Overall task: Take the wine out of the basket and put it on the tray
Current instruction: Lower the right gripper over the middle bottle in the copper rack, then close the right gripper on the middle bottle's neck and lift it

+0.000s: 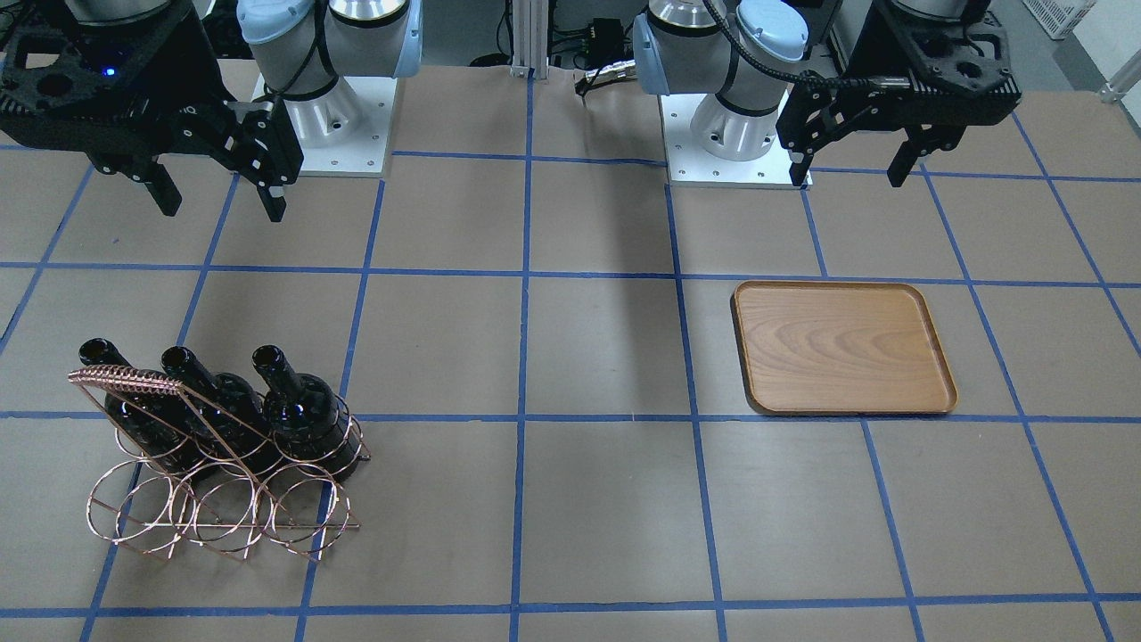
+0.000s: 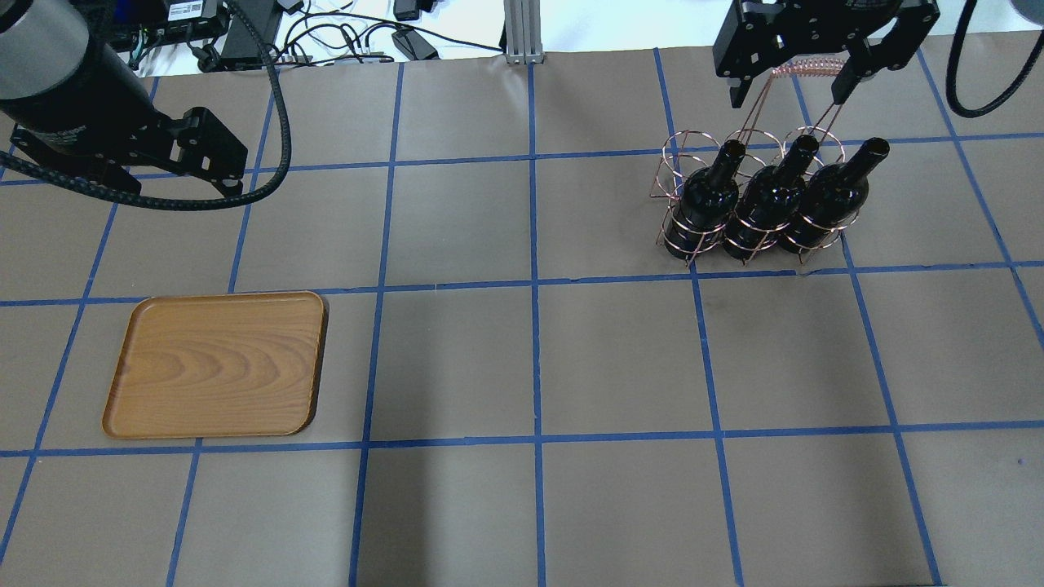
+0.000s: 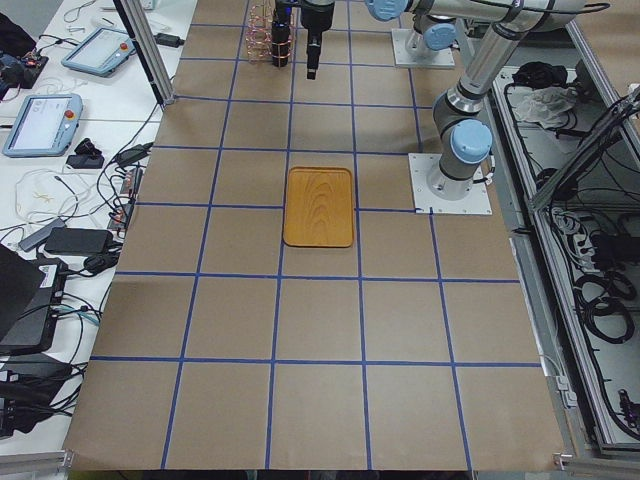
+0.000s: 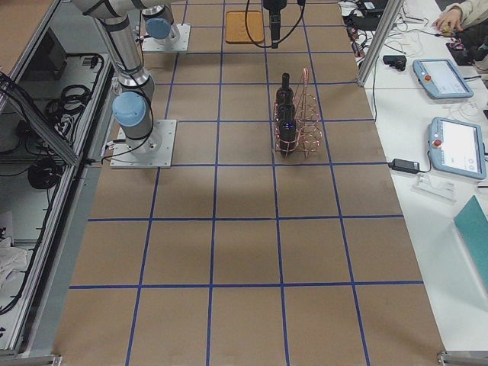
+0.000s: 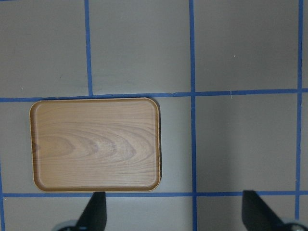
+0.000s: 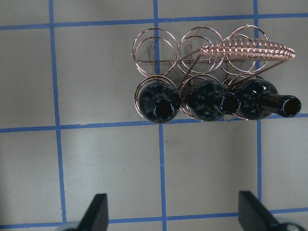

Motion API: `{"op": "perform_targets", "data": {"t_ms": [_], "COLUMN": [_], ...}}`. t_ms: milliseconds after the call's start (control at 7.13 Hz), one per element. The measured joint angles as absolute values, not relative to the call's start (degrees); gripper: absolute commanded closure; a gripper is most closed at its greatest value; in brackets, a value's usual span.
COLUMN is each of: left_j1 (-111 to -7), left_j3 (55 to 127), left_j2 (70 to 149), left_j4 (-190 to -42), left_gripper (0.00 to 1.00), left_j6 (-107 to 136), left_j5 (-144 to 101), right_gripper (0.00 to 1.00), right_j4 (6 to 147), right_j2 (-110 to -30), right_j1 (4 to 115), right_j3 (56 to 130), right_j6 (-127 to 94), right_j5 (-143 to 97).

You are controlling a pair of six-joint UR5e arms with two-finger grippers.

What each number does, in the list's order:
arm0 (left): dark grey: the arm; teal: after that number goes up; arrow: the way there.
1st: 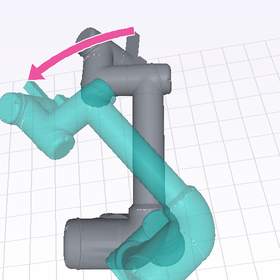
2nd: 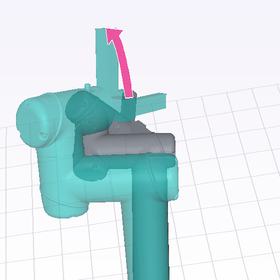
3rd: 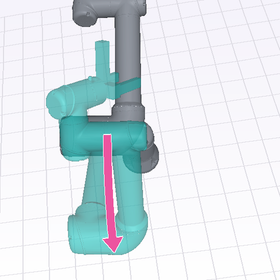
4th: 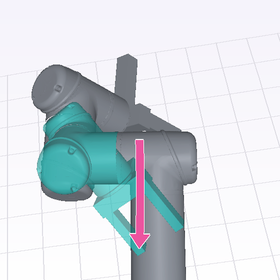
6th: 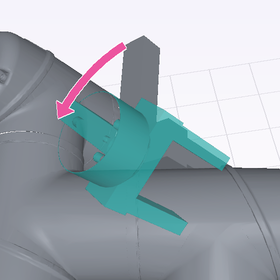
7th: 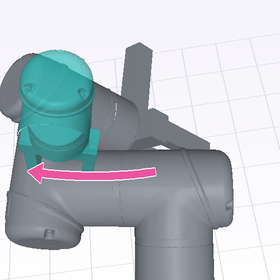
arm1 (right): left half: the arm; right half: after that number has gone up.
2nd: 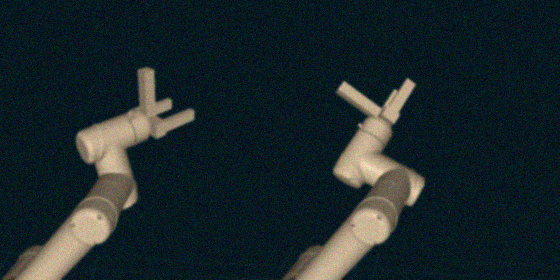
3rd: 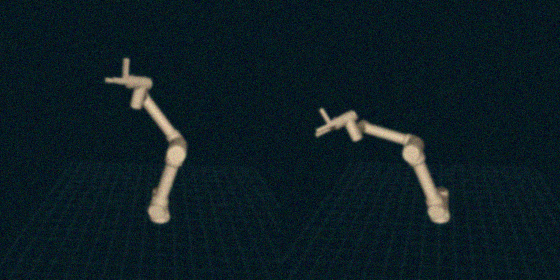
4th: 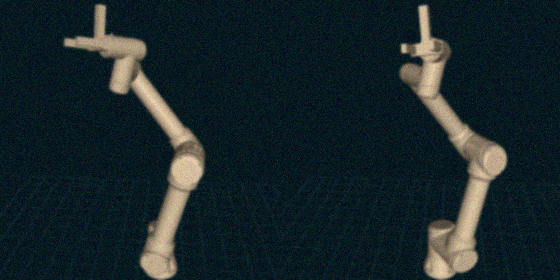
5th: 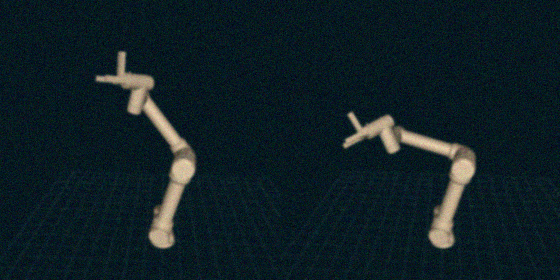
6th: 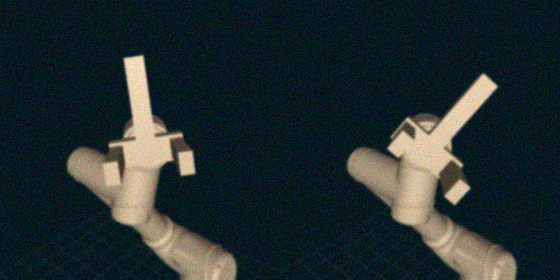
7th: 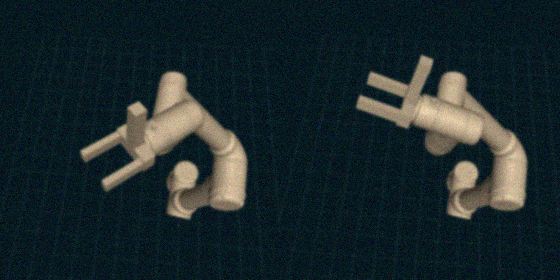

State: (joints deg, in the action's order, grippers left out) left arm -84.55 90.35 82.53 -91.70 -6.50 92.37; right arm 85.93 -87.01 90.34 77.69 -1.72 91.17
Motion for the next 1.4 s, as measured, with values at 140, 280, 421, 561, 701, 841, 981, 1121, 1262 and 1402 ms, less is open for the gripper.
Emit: {"op": "perform_targets", "data": {"t_ms": [140,280,421,561,701,841,981,1121,1262,1402], "left_j1": [-84.55,-84.55,-84.55,-84.55,-84.55,-84.55,-84.55,-84.55,-84.55,-84.55], "left_j3": [90.35,90.35,90.35,90.35,90.35,90.35,90.35,90.35,90.35,90.35], "left_j2": [82.53,82.53,82.53,82.53,82.53,82.53,82.53,82.53,82.53,82.53], "left_j4": [-91.70,-91.69,-91.65,-91.67,-91.72,-91.75,-91.75,-91.76,-91.78,-91.81], "left_gripper": [0.00,0.00,0.00,0.00,0.00,0.00,0.00,0.00,0.00,0.00], "left_j6": [-6.50,-6.50,-6.50,-6.50,-6.50,-6.50,-6.50,-6.50,-6.50,-6.50], "left_j5": [92.37,92.37,92.38,92.37,92.37,92.37,92.37,92.37,92.37,92.37], "right_gripper": [0.07,0.08,0.07,0.10,0.11,0.12,0.12,0.18,0.23,0.25], "right_j4": [86.00,86.74,88.79,91.76,94.09,96.12,98.29,100.12,101.40,101.99], "right_j2": [-86.80,-86.47,-86.21,-86.18,-86.04,-85.39,-84.19,-83.07,-81.97,-81.07], "right_j1": [89.13,86.96,84.20,81.82,80.61,80.16,80.10,80.22,80.34,80.36], "right_j3": [78.07,79.79,82.94,86.23,88.34,89.43,89.86,90.01,90.05,90.10], "right_j6": [0.70,3.39,6.55,9.26,10.33,10.63,10.56,10.17,9.78,9.76], "right_j5": [91.09,90.97,90.83,90.44,89.97,89.45,88.57,87.88,87.62,87.56]}}
